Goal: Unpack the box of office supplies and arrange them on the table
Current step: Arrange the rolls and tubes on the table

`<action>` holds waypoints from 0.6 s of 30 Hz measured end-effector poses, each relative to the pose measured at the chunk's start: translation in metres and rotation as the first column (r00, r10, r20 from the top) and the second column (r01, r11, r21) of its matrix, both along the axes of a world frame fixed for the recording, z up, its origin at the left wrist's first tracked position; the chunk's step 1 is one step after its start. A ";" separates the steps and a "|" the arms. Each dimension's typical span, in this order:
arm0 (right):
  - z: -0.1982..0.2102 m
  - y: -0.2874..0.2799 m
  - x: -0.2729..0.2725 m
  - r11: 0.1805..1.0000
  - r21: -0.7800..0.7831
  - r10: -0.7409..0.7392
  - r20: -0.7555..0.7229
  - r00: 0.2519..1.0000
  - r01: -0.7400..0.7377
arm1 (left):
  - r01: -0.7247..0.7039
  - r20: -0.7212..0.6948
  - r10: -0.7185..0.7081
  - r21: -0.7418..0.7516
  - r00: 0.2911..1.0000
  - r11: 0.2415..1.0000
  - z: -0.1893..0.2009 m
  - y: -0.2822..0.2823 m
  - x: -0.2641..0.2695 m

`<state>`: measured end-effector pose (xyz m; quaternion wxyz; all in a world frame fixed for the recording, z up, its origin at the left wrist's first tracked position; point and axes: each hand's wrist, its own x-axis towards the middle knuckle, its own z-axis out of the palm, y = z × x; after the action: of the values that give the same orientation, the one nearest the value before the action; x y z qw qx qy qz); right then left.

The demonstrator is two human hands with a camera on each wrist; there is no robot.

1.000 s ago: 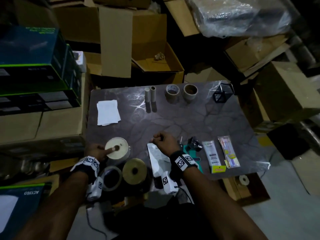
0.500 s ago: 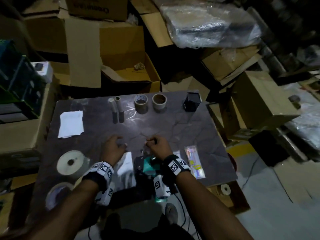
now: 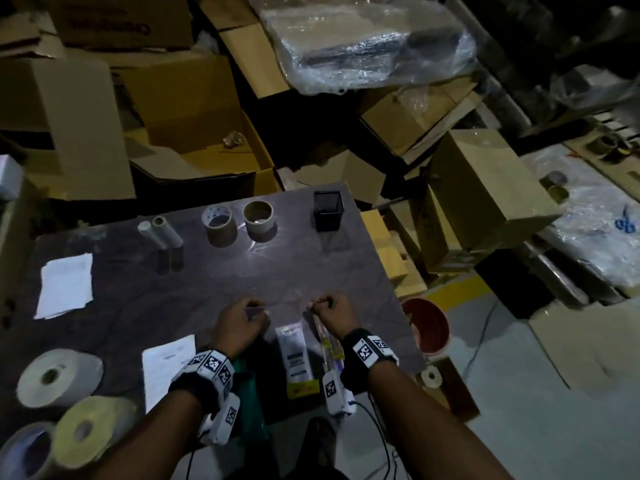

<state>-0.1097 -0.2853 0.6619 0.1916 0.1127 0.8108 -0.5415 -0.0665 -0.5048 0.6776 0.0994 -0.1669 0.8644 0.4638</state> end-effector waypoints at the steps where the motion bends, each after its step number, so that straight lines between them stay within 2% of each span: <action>1: 0.003 0.001 -0.003 1.000 0.017 0.003 -0.001 1.000 -0.003 | 0.008 0.003 -0.008 -0.001 1.000 1.000 0.003 0.001 -0.007; 3: 0.000 0.007 -0.007 0.999 0.012 -0.048 0.057 0.997 0.048 | 0.041 0.002 -0.041 0.002 0.999 0.999 0.007 0.008 -0.023; 6: -0.014 0.025 -0.017 0.990 -0.022 -0.138 0.061 0.988 0.140 | 0.088 -0.064 -0.086 0.034 0.994 0.996 0.013 0.034 -0.058; 7: -0.011 0.032 -0.020 0.984 -0.045 -0.171 0.046 0.984 0.173 | 0.114 -0.086 -0.110 0.047 0.990 0.992 0.015 0.044 -0.068; 9: 0.016 0.043 -0.024 0.976 0.003 -0.219 0.032 0.975 0.219 | 0.172 -0.091 -0.165 0.066 0.982 0.983 0.017 0.069 -0.082; 13: 0.039 0.071 -0.033 0.979 0.126 -0.154 -0.040 0.987 0.158 | 0.170 -0.090 -0.161 0.100 0.983 0.980 0.016 0.098 -0.085; 18: 0.051 0.063 -0.044 0.996 0.075 0.051 -0.035 0.998 -0.049 | 0.054 -0.049 -0.052 0.050 0.997 0.997 0.014 0.093 -0.070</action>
<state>-0.1533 -0.2225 0.7130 0.1859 0.0895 0.8364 -0.5079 -0.1362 -0.4117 0.6917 0.0950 -0.1303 0.8586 0.4867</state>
